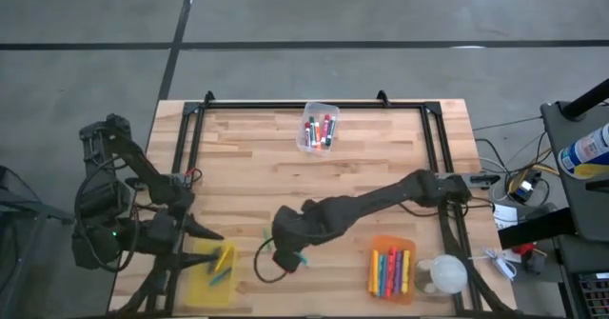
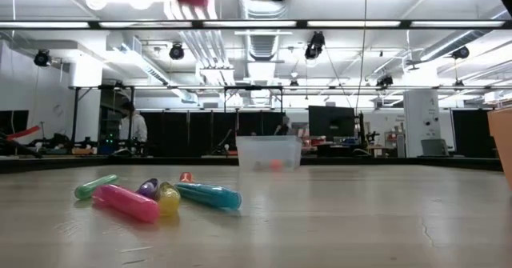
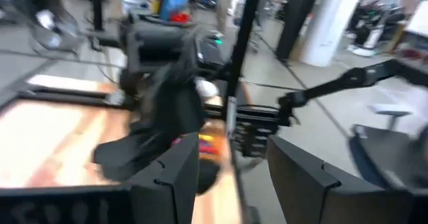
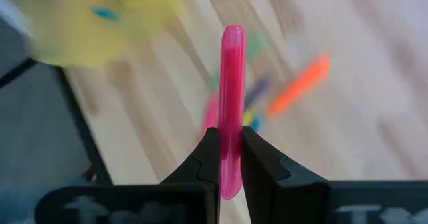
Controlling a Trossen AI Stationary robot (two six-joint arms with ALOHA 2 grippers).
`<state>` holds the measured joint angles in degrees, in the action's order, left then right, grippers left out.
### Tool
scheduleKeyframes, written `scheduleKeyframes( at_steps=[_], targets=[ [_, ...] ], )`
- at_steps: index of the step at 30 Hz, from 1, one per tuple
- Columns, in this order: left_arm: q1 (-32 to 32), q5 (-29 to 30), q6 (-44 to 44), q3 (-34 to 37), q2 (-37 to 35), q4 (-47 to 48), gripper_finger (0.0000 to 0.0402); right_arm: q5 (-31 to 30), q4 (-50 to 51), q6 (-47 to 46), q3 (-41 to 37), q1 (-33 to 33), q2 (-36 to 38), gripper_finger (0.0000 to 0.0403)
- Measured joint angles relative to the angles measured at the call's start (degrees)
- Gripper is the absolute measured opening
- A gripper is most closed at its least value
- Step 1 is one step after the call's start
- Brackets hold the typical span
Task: Pick & Place Markers
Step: Put the right pink highlighter into the yellow bin
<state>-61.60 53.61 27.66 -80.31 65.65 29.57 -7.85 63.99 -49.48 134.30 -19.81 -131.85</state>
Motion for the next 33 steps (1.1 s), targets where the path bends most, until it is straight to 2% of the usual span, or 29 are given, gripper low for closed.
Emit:
scheduleKeyframes(
  at_steps=[6, 10, 16, 22, 33],
  targets=[
    [0.0, 7.5, -3.3, 0.0, 0.0, 0.1, 0.0169, -9.3, -8.8, 13.9, -0.9, -2.9, 5.1, 0.0027],
    [0.0, 8.6, -2.2, 0.0, 0.0, 0.0, 0.0169, -14.6, -11.2, 20.0, 0.2, -4.0, 6.7, 0.0027],
    [2.5, 9.1, 4.7, 0.0, 0.6, -0.4, 0.0169, -16.1, -18.0, 29.2, 0.7, -4.3, 8.1, 0.0027],
    [4.6, 8.9, 4.8, 0.1, 2.8, -0.4, 0.0169, -16.3, -23.5, 34.9, 0.7, -4.3, 8.7, 0.0027],
    [8.2, 6.3, 5.5, 0.1, 5.5, -1.2, 0.0169, -16.3, -27.8, 37.5, 0.7, -4.4, 9.0, 0.0027]
  ],
)
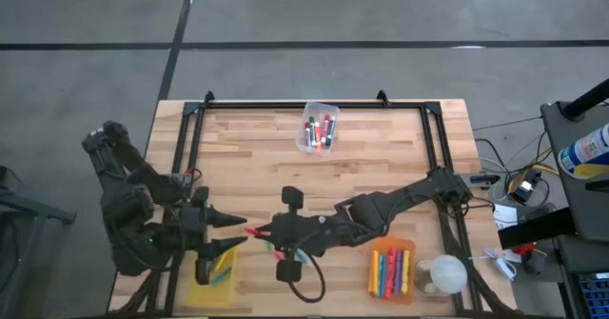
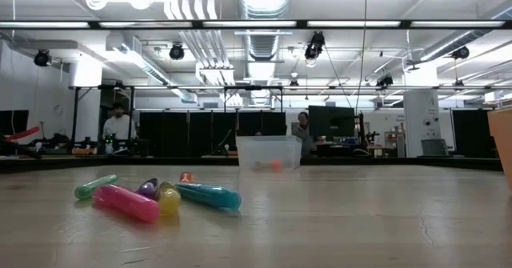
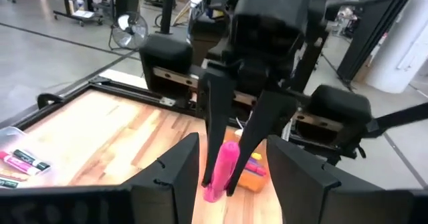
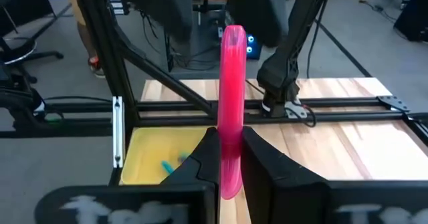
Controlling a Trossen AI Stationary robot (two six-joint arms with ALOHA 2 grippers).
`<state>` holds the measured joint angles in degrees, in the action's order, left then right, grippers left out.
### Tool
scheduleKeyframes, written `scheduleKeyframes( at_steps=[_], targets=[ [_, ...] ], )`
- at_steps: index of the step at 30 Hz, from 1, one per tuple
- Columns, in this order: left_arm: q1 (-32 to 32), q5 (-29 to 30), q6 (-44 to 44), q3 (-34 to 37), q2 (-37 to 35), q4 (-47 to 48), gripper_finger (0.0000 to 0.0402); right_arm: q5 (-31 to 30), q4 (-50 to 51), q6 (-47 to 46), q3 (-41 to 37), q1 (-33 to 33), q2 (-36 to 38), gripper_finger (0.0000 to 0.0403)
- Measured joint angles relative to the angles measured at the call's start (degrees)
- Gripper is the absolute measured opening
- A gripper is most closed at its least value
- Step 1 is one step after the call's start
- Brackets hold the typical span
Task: Pick & Place Markers
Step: Put the right pink highlighter into the yellow bin
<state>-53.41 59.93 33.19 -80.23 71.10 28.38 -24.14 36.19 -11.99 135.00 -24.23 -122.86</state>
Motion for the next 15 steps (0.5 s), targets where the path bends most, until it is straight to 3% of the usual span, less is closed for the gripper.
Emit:
scheduleKeyframes(
  at_steps=[4, 15],
  targets=[
    [1.5, -4.1, 0.1, 0.0, 1.0, -0.2, 0.0169, 0.0, -1.2, 0.0, 0.0, 0.0, 0.0, 0.0027],
    [1.9, -4.4, 3.0, 0.0, 1.2, -0.7, 0.0144, 0.0, -1.4, 0.0, 0.0, 0.1, 0.0, 0.0027]
  ],
)
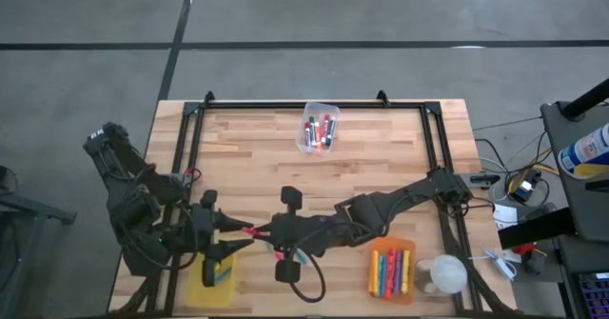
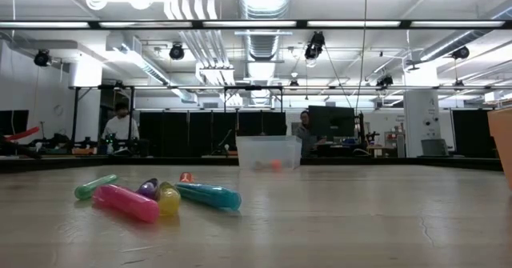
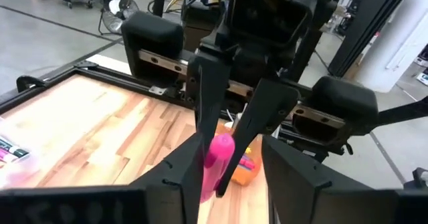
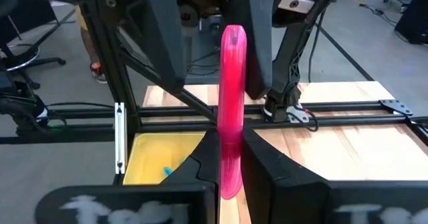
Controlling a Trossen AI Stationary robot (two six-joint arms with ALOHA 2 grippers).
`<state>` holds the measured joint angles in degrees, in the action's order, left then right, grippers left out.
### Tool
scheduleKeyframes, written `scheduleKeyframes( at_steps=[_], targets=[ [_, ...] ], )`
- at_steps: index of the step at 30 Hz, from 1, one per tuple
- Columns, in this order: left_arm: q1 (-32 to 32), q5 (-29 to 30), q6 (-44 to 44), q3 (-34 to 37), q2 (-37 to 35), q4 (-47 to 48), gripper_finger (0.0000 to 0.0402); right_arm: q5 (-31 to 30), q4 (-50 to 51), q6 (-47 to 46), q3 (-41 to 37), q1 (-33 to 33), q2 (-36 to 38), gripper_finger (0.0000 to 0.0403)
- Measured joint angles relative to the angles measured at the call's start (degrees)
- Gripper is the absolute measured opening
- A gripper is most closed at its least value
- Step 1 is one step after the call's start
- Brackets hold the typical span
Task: Pick & Place Markers
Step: Put the right pink highlighter into the yellow bin
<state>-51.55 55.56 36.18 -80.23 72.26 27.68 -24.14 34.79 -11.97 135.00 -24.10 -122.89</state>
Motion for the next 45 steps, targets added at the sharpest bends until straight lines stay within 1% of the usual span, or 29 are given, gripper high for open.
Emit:
scheduleKeyframes(
  at_steps=[10, 13, 16, 19, 25, 30, 33, 35, 37, 40, 43, 45],
  targets=[
    [0.0, 1.8, 0.1, 0.0, 0.0, 0.4, 0.0044, 0.1, 0.0, -1.1, 0.0, 0.0, 0.0, 0.0027],
    [0.0, 2.0, 0.0, 0.0, 0.0, 0.5, 0.0028, 0.0, -0.2, -1.3, 0.0, 0.1, 0.0, 0.003],
    [0.0, 1.9, 0.1, 0.0, -0.1, 0.4, 0.0028, -0.1, -0.7, -1.6, 0.0, 0.1, 0.0, 0.0043],
    [0.0, 1.7, 0.4, 0.0, -0.5, 0.3, 0.0033, -0.1, -1.3, -1.5, 0.0, 0.2, -0.1, 0.0072],
    [0.0, 0.7, 0.6, 0.0, -2.0, 0.3, 0.0033, -0.3, -1.2, -5.3, 0.0, 0.9, -0.1, 0.0156],
    [0.0, -1.9, 4.3, 0.0, -3.9, 3.1, 0.0033, -0.3, 3.4, -5.9, -0.1, 1.1, -0.1, 0.0215],
    [0.0, -3.7, 8.4, 0.0, -5.0, 6.6, 0.0033, -0.1, 5.6, -4.6, -0.2, 1.1, -0.1, 0.0238],
    [-0.1, -8.0, 13.7, 0.0, -5.9, 11.5, 0.0033, -0.1, 8.1, -4.4, -0.2, 1.1, -0.1, 0.0249],
    [-0.1, -13.0, 21.7, 0.0, -6.3, 18.0, 0.0033, -0.1, 12.3, -4.5, -0.2, 1.1, -0.1, 0.0256],
    [-0.8, -19.0, 34.1, 0.4, -5.8, 28.0, 0.0033, -0.1, 17.8, -5.5, -0.5, 1.1, -0.1, 0.0262],
    [-2.5, -25.9, 45.7, 2.5, -4.7, 36.5, 0.0033, -0.1, 20.2, -7.4, -1.6, 1.4, -0.1, 0.0261],
    [-3.3, -29.4, 52.7, 5.0, -3.9, 39.2, 0.0033, -0.1, 20.7, -8.1, -2.7, 1.8, -0.1, 0.0257]
  ],
)
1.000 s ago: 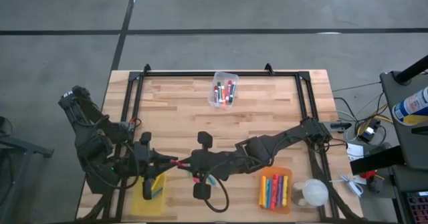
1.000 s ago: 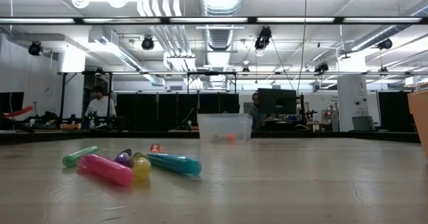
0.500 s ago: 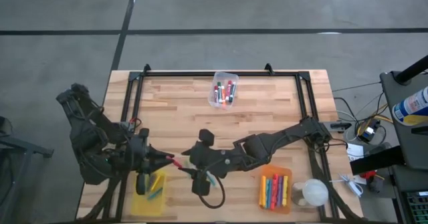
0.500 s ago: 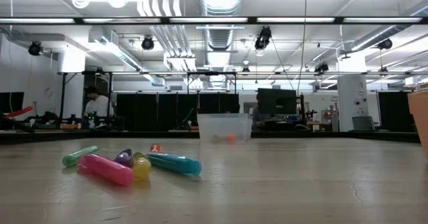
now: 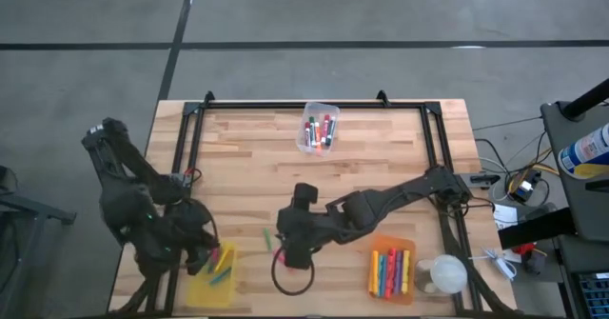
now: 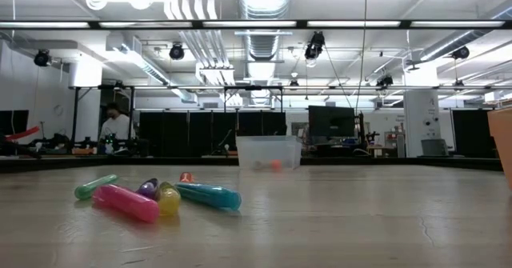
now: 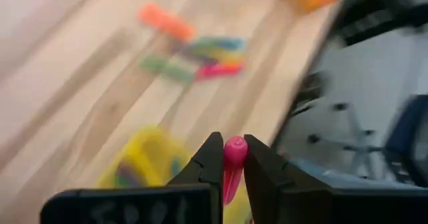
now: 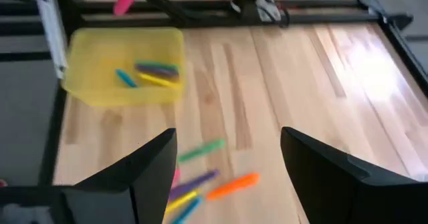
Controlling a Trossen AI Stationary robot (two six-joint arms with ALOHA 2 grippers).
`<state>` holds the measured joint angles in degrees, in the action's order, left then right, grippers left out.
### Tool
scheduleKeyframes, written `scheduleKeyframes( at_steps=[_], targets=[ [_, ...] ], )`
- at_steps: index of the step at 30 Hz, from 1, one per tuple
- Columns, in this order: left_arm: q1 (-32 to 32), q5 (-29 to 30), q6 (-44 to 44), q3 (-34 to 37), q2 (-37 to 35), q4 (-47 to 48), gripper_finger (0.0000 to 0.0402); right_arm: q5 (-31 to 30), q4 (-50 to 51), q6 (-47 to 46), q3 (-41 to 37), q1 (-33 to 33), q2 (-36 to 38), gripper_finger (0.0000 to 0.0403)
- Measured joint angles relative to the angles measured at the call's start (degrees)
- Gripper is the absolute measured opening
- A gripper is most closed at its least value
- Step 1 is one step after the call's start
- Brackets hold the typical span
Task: Pick & Place Markers
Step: Put the right pink highlighter into the yellow bin, then put the blue highlighter into the yellow bin
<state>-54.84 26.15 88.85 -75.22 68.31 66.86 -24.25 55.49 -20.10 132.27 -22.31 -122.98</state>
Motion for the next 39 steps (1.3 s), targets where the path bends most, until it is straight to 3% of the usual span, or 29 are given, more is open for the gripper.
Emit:
scheduleKeyframes(
  at_steps=[6, 12, 18, 27, 34, 39],
  targets=[
    [-3.1, -8.1, 16.8, 11.2, 1.1, -2.7, 0.0033, 0.1, -0.4, -3.3, -3.7, 0.6, 0.0, 0.0246],
    [-3.4, -9.7, 26.2, 19.5, 1.1, -15.4, 0.0033, 0.3, -0.9, -4.0, -5.9, 0.7, 0.0, 0.0246],
    [-3.5, -22.9, 32.8, 28.2, 1.4, -21.5, 0.0033, 0.2, -2.2, -4.1, -6.3, 0.8, 0.0, 0.0243],
    [-3.1, -17.9, 32.6, 33.1, 1.4, -30.2, 0.0057, 0.2, -4.3, -5.4, -6.3, 1.0, 0.0, 0.0244],
    [-3.0, -17.8, 32.6, 34.1, 1.4, -30.6, 0.0116, 0.2, -5.1, -6.3, -6.3, 1.1, -0.1, 0.0244],
    [-3.2, -17.5, 29.6, 32.0, 1.4, -31.3, 0.014, 0.2, -5.1, -12.4, -7.0, 1.3, -0.1, 0.0242]
  ],
)
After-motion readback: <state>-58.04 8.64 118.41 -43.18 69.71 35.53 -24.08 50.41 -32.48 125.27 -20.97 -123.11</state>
